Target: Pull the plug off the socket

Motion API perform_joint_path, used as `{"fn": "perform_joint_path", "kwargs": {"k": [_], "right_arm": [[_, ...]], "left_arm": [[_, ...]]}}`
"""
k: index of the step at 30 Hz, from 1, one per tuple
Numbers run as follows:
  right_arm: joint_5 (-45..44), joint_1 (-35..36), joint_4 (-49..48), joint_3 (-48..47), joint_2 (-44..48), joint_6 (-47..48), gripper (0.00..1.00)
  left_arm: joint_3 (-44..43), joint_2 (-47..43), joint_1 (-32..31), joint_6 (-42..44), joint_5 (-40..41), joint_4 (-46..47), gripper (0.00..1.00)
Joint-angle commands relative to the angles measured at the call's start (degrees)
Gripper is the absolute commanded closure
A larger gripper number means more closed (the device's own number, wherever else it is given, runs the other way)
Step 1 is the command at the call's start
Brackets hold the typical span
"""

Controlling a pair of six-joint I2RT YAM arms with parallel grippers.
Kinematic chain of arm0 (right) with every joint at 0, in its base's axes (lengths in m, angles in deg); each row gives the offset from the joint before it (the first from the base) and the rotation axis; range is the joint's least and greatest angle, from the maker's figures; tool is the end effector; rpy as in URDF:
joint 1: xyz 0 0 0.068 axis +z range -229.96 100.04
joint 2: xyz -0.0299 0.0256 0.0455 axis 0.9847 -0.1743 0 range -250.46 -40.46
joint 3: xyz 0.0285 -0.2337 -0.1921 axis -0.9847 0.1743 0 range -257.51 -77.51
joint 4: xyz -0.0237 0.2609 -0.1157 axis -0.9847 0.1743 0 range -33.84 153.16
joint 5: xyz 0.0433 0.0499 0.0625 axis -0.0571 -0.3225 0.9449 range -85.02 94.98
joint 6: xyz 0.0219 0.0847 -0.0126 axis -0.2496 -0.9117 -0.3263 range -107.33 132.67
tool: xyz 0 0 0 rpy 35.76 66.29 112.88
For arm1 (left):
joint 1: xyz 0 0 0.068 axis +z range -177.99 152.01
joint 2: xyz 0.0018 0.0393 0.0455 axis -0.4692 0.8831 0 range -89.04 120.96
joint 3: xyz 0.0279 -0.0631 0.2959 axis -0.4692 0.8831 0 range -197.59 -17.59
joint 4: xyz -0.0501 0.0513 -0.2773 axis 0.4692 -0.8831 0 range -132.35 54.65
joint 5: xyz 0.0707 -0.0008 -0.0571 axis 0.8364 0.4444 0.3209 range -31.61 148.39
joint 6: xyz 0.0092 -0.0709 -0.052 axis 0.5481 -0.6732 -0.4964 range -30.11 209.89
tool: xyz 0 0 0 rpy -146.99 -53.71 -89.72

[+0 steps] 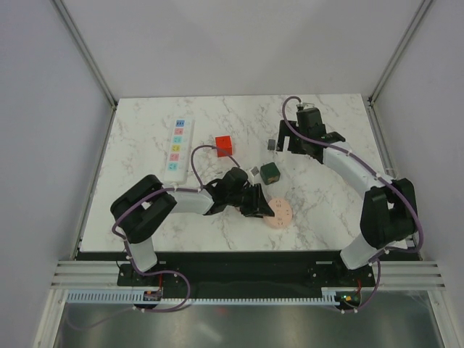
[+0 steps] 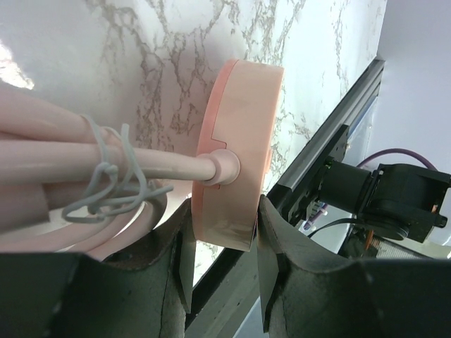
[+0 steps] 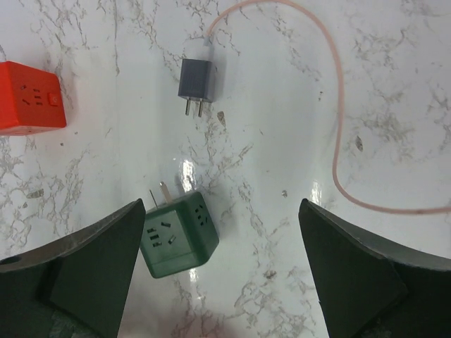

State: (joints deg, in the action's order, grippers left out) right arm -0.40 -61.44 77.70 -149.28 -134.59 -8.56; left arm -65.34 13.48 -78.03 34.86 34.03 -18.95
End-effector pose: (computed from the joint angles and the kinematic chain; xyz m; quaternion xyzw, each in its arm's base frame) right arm 0.4052 0.1280 0.2553 0.0401 0.9184 0.0924 0.3826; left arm 0.2345 -0.3305 0.1249 0.0536 0.8831 -0.4534 0.1081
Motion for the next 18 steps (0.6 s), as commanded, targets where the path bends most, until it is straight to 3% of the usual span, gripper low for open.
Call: {"fn": "perform_joint_path", "kwargs": {"k": [1,8,11,15,18], "right_arm": [[-2.7,0.3,2.0,3.6,6.1,-1.2,0.02],[-6.0,-0.1,9.2,7.3,15.3,-0.3,0.02],[-8.1,-0.4,12.0,8.1,19.7,0.3,0.02],[-8.5,-0.9,14.8,8.9,24.4,0.6,0.02],[-8.8,-0.9,15.9,10.7,26.5,0.5,0.02]], "left_arm": [[-1.9,2.7,-1.5,4.8,0.0,-4.5,0.98],[-9.3,7.3,-4.8,4.5,-1.0,-5.3,0.98],[-12.7,9.5,-5.9,4.1,-1.2,-5.9,0.94],[-15.4,11.8,-6.0,3.9,-2.6,-5.9,0.61],[-16.2,12.0,-6.2,4.1,-2.6,-5.7,0.51]]}}
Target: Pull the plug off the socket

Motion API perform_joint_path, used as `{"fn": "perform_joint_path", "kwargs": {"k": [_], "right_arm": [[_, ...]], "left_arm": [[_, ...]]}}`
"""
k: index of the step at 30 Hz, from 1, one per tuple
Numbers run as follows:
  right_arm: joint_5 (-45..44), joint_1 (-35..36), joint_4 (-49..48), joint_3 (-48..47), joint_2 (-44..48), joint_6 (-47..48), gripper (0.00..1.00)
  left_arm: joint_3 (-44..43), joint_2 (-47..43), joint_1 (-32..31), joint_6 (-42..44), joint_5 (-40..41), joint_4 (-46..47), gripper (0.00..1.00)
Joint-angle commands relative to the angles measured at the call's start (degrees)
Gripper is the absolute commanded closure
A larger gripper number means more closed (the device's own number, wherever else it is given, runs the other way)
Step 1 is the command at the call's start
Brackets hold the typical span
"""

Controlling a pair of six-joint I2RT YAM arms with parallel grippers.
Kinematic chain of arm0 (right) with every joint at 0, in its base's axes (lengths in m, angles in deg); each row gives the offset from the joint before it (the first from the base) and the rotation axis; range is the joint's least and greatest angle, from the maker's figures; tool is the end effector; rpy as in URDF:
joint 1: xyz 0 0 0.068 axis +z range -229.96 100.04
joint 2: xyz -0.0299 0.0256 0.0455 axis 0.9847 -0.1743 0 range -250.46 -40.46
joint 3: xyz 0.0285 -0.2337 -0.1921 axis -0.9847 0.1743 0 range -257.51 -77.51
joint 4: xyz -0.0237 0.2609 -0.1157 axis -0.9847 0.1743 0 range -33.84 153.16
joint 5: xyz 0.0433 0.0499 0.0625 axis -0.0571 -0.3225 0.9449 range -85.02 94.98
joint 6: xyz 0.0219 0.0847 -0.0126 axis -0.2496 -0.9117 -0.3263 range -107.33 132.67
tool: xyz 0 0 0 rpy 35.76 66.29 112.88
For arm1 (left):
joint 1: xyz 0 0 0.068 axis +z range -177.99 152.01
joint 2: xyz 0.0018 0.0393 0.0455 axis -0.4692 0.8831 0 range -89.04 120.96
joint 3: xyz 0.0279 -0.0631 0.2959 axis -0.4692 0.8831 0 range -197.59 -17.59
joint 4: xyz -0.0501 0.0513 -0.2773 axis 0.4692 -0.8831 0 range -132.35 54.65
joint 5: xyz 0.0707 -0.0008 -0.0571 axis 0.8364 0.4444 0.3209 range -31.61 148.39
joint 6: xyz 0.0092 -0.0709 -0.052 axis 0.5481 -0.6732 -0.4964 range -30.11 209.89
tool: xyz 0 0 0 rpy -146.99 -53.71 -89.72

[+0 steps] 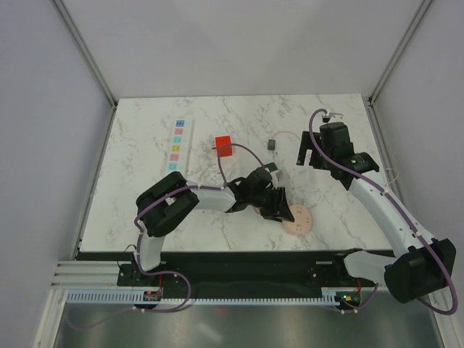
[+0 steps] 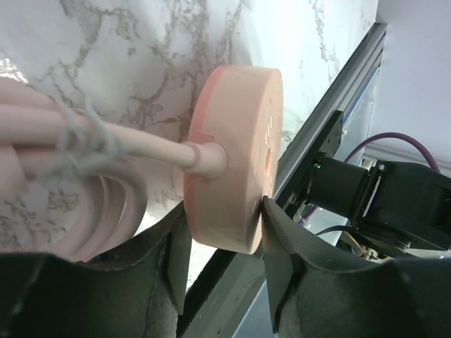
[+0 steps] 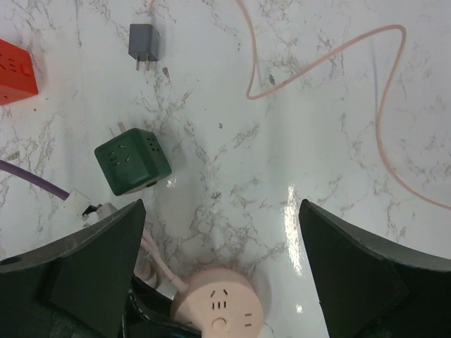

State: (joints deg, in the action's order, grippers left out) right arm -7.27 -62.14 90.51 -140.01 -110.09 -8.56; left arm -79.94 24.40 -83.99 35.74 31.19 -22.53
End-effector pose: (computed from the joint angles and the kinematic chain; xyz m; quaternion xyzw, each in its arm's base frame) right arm 0.2971 0.0780 0.3169 0.0708 0.9047 0.0449 0.4176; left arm 0.2318 -0.4080 0.1223 0.1168 0.8728 -0.4688 0.0692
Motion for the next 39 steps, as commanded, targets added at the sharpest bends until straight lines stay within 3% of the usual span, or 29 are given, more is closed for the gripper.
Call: {"fn": "perform_joint_path", "kwargs": {"k": [1,10,13,18,20,25,29,39], "right_arm": [[-2.0,-0.2,3.3,2.2,2.5,0.4,0.02],[0.4,-0.3,6.6,2.5,7.5,-0.6,0.02],[0.8,-0.4,8.0,2.0,8.8,-0.8,0.02],[0.7,-0.3,8.5,2.5,11.0,-1.1,0.02],[1.4,-0.3,8.8,2.5,11.4,-1.4,0.02],[1.1,-0.3,10.2,2.4,12.7,-1.4,0.02],[1.4,-0.4,10.8,2.5,13.7,-2.0,0.02],[4.2,-0.4,8.7,3.5,12.9,-1.3,0.02]], "left_arm": [[-2.3,1.2,-0.2,3.2,0.1,-2.1,0.5],[-15.5,7.1,-3.2,1.2,-2.6,-3.5,0.5],[-16.5,6.5,-4.0,1.9,-0.4,-5.2,0.36],[-24.5,9.9,-5.6,2.0,-2.8,-9.2,0.29],[-27.1,10.7,-6.3,3.0,-2.7,-11.6,0.21],[-27.8,8.7,-6.1,5.9,1.0,-17.0,0.1],[-24.2,4.7,-5.5,7.3,3.2,-17.4,0.09],[1.1,-16.8,-3.1,8.1,12.1,-14.5,0.17]]}}
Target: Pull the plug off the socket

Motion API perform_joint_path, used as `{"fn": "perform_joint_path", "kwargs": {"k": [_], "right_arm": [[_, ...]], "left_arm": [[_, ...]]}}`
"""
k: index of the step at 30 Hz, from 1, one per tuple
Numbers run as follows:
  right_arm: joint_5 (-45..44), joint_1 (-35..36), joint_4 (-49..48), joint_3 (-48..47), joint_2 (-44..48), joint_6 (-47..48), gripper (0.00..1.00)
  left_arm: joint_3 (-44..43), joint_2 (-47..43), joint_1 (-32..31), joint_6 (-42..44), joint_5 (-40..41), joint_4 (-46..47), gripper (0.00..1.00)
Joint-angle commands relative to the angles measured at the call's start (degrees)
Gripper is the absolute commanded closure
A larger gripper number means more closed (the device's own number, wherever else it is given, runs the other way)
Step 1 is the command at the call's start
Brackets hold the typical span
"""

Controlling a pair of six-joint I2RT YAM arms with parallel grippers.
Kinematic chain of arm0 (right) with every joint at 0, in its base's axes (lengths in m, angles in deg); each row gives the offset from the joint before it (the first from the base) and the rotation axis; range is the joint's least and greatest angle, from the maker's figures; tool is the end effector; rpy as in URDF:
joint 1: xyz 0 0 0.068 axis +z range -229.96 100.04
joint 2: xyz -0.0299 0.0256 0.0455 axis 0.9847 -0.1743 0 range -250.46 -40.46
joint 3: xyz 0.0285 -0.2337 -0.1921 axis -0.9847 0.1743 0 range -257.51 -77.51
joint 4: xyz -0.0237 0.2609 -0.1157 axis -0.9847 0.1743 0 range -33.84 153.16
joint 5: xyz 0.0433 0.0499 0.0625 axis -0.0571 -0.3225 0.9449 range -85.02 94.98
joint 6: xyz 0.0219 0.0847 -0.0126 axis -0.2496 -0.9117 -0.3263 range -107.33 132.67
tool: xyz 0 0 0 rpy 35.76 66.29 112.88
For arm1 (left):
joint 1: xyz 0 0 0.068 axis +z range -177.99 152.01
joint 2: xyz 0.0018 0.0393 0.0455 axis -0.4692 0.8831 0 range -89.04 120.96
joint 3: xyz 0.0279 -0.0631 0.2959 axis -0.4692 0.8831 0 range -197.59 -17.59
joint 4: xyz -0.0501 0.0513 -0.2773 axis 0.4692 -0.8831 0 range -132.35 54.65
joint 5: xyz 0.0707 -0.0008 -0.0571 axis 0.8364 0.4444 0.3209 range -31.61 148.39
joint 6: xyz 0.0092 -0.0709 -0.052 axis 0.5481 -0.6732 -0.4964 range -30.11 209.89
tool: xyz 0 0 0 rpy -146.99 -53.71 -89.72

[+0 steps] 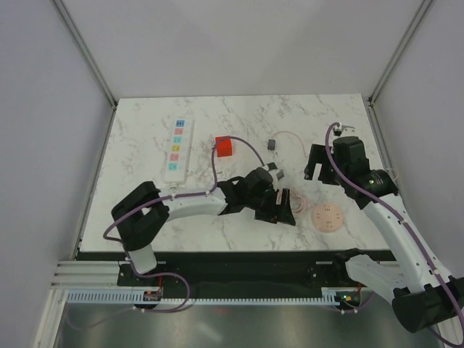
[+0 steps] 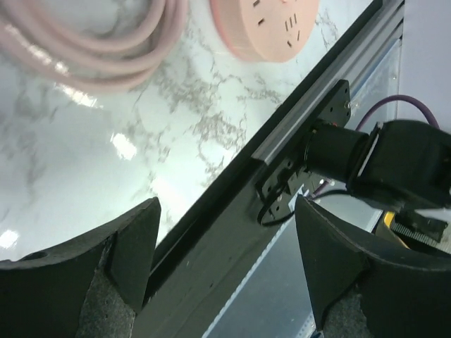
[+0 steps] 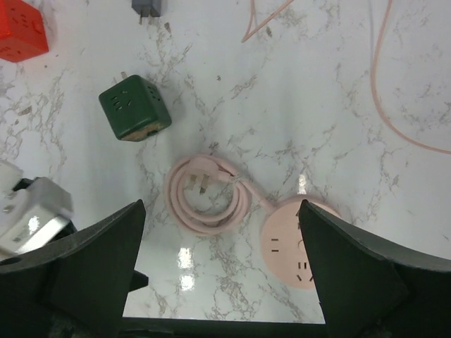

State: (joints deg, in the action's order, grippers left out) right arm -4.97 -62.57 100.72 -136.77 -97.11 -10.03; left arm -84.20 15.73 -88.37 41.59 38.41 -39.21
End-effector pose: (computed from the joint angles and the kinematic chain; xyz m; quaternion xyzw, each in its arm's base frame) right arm 0.2315 0.0583 0.3318 0.0774 0.9073 0.0647 0.4083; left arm 0.2019 -0.4096 0.1801 0.1649 0.8874 -0.4177 0.1046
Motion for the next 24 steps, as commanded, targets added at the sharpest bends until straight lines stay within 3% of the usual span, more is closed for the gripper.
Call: {"fn": "perform_joint_path", "kwargs": {"k": [1,7,11,16,20,23,24], "right_arm": [[5.0,0.0,-2.8,0.8,-0.7,0.7,0.02],[23.2,0.1,-16.7,10.4,0.9,-1.5,0.02],[26.5,0.3,-27.0,19.3,4.9,-7.7,0.02],[28.9,0.4,-46.1,36.8,16.4,-19.5,0.02],[28.7,0.5,-47.8,44.2,23.8,-21.2,0.02],[27.8,0.5,-44.9,50.0,30.8,-22.2,0.02],[27.9,0.5,-44.7,51.5,32.8,-22.8,0.02]], "left_arm": [[7.4,-10.1,2.2,2.1,5.7,2.2,0.17],[26.1,-31.3,8.5,0.2,12.8,3.1,0.13],[38.3,-49.0,12.6,-0.7,15.2,5.8,0.11],[54.3,-73.4,12.7,-3.2,19.1,6.5,0.09],[63.9,-97.4,12.7,-7.4,18.7,4.7,0.07],[68.4,-110.0,12.7,-9.5,17.2,1.1,0.06],[69.2,-110.0,12.7,-9.7,16.7,0.9,0.06]]}}
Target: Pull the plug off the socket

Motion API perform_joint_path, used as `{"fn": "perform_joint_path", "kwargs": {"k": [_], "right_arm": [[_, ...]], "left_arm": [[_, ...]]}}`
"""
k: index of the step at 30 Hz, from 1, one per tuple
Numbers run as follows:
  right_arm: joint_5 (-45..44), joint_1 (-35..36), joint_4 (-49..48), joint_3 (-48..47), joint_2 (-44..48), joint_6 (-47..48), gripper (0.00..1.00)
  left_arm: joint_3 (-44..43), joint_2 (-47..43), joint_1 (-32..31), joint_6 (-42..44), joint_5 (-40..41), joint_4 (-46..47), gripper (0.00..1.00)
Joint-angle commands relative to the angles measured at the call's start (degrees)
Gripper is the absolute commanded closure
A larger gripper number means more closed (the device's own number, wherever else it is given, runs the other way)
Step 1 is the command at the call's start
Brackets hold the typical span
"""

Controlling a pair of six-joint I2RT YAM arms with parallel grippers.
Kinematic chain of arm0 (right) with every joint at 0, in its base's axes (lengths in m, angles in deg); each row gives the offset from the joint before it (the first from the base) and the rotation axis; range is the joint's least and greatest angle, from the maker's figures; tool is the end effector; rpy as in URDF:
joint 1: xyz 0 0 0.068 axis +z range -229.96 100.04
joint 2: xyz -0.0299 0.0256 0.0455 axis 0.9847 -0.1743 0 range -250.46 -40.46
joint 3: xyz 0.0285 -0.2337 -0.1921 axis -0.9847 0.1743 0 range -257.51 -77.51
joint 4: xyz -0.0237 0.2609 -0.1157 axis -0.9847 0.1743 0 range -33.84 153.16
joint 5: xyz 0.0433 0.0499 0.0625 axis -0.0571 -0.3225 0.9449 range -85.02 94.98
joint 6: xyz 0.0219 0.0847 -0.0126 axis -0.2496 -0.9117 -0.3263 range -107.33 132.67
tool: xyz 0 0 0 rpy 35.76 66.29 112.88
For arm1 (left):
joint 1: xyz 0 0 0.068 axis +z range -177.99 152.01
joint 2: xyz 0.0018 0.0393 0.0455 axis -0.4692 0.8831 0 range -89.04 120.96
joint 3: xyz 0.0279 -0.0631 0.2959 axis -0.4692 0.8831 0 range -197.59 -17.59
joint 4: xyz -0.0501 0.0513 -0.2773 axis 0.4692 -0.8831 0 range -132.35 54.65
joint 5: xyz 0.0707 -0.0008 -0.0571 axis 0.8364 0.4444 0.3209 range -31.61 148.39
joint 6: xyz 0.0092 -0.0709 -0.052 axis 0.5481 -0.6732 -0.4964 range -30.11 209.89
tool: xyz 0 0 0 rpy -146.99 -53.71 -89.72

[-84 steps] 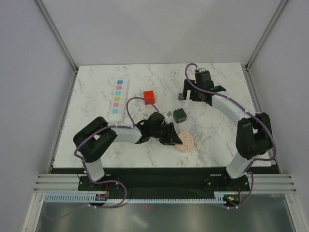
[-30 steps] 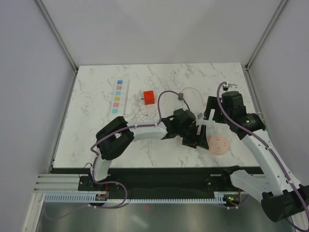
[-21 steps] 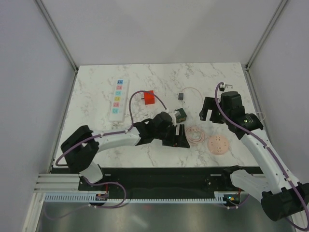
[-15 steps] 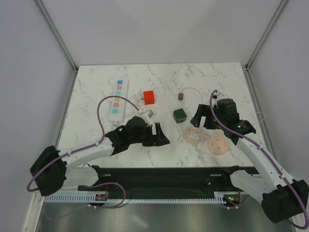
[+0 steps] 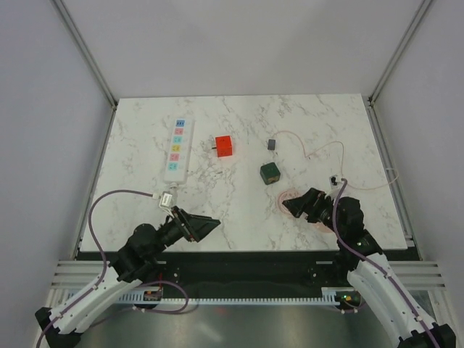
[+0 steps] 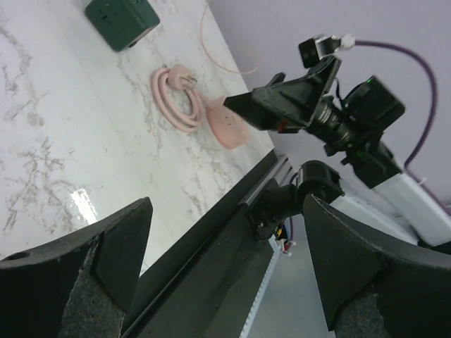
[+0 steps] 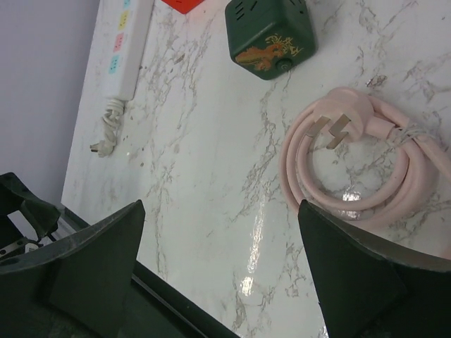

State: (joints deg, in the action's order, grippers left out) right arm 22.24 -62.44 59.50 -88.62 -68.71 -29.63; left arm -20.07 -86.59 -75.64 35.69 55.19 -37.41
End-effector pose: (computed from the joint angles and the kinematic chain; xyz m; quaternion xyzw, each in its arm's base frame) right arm 0.1608 0.0752 0.1787 0.0907 0.8116 0.3880 0.4272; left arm 0.0965 -0.1125 0.1809 -0.0216 0.7192 -0.5516 0.4219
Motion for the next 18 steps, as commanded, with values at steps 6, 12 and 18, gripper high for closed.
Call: {"fn": "perform_joint_path", "kwargs": {"k": [6,12,18], "right_arm": [[2.0,0.2,6.7,14.2,27.8,-10.0,0.02],[3.8,0.3,3.0,17.1,23.7,-10.8,0.02],[2.0,0.2,3.6,18.6,25.8,-12.8,0.02]], "left_arm": [[6.3,-5.2,0.0,-4.1,-5.1,1.0,0.06],[9.5,-7.7,-0.1,-5.5,-9.6,4.6,0.06],[10.0,-7.5,-0.1,-5.0,-9.4,4.3,0.05]]}}
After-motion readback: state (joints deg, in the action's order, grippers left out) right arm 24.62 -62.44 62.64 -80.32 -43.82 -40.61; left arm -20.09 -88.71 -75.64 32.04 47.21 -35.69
